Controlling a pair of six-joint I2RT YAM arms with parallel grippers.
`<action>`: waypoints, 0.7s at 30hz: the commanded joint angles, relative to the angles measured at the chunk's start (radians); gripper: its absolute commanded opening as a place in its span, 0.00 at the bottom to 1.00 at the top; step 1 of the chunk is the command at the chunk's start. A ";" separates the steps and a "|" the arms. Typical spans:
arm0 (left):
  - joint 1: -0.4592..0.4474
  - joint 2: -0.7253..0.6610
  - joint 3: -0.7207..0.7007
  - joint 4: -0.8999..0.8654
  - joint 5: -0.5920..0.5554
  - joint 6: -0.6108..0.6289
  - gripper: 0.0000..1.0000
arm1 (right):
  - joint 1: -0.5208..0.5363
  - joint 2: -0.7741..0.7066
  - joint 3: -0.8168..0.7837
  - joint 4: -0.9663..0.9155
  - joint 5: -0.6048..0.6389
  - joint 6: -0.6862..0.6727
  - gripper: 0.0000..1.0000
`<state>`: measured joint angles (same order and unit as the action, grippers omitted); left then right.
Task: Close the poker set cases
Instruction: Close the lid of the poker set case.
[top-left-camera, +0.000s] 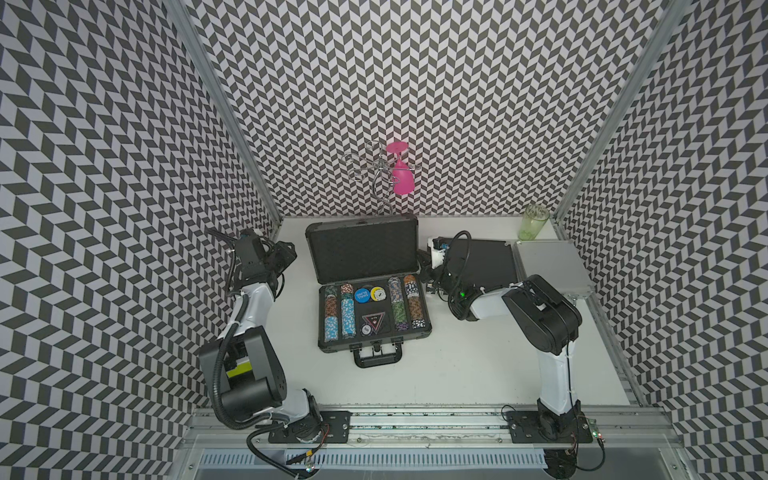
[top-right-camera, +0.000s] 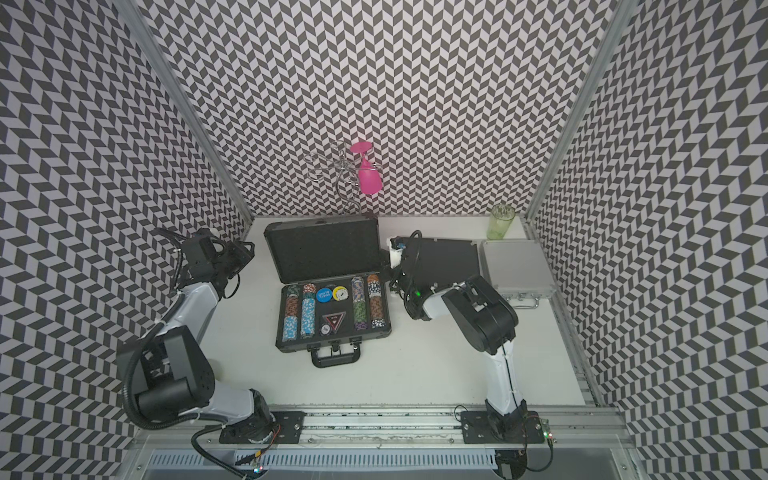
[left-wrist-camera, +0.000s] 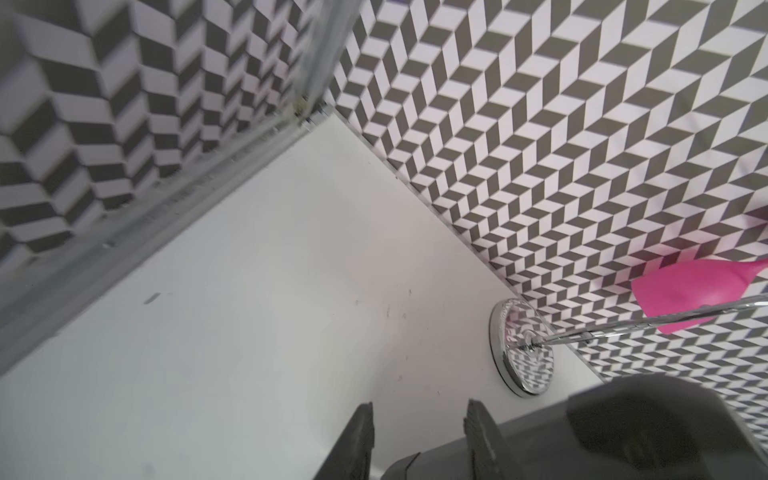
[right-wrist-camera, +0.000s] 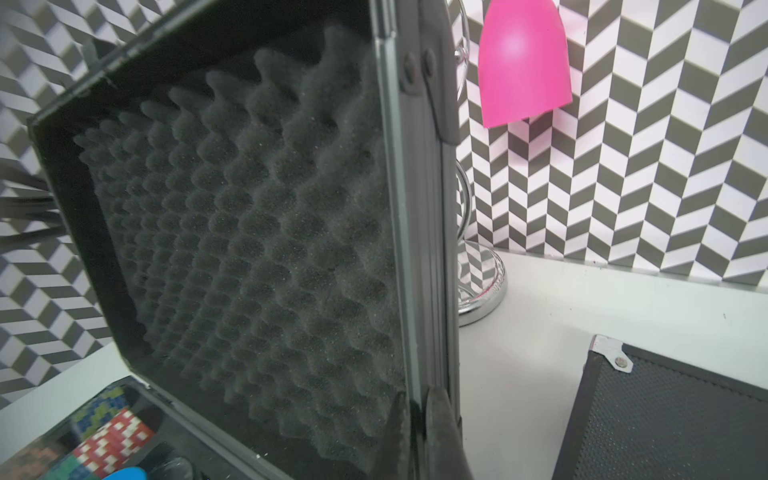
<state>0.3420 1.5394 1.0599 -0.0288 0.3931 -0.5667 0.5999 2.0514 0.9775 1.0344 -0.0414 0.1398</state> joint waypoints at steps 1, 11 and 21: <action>-0.022 0.108 0.119 0.013 0.210 -0.009 0.39 | 0.017 -0.056 -0.028 0.219 -0.079 -0.008 0.00; -0.058 0.130 0.149 0.054 0.443 0.011 0.39 | 0.040 -0.082 -0.106 0.252 -0.040 -0.030 0.04; 0.031 0.119 0.062 0.230 0.654 -0.157 0.44 | 0.043 -0.103 -0.178 0.314 -0.026 -0.055 0.04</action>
<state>0.3614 1.6463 1.1194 0.0723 0.8700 -0.6403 0.6201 1.9903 0.8093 1.1873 -0.0143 0.0834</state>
